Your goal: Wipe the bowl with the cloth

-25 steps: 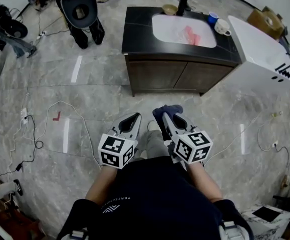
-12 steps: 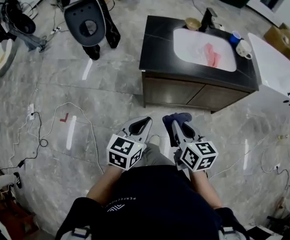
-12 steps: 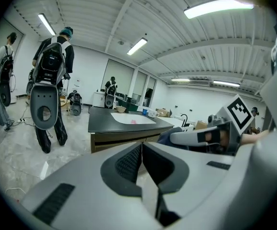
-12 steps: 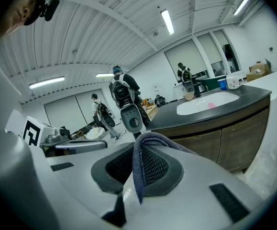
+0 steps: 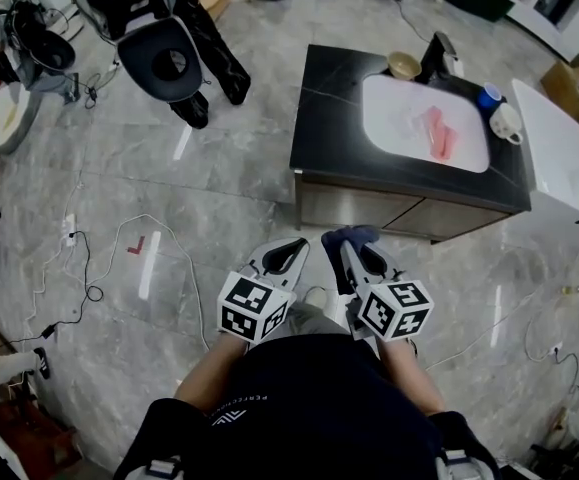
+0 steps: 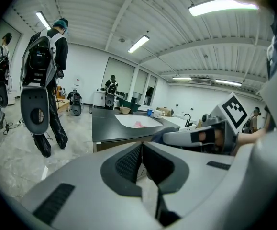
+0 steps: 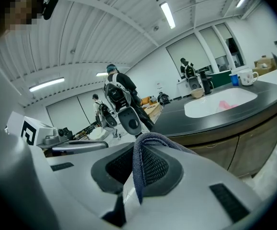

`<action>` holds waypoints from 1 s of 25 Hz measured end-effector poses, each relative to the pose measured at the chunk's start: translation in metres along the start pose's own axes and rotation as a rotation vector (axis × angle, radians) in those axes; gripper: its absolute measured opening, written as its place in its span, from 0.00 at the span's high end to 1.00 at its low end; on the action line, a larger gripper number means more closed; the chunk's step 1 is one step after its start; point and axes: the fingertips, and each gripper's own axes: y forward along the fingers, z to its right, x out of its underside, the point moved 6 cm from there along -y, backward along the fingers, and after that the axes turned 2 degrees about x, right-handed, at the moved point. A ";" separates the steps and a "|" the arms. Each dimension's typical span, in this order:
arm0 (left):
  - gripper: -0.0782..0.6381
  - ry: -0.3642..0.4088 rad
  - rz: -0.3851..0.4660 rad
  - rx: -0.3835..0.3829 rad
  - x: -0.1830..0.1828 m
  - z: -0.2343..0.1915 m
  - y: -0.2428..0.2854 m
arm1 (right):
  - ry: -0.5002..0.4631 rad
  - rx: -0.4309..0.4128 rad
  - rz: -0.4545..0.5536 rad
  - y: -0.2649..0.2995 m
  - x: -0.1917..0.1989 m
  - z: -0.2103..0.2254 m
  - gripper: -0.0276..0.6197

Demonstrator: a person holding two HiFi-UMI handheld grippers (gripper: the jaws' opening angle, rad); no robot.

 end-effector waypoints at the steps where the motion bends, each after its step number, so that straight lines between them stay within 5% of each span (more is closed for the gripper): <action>1: 0.88 -0.001 -0.002 0.000 -0.001 -0.003 0.003 | 0.004 0.000 -0.001 0.003 -0.002 0.002 0.88; 25: 0.88 0.078 -0.051 0.143 -0.041 -0.024 0.091 | 0.033 0.037 0.097 0.022 -0.052 0.053 0.88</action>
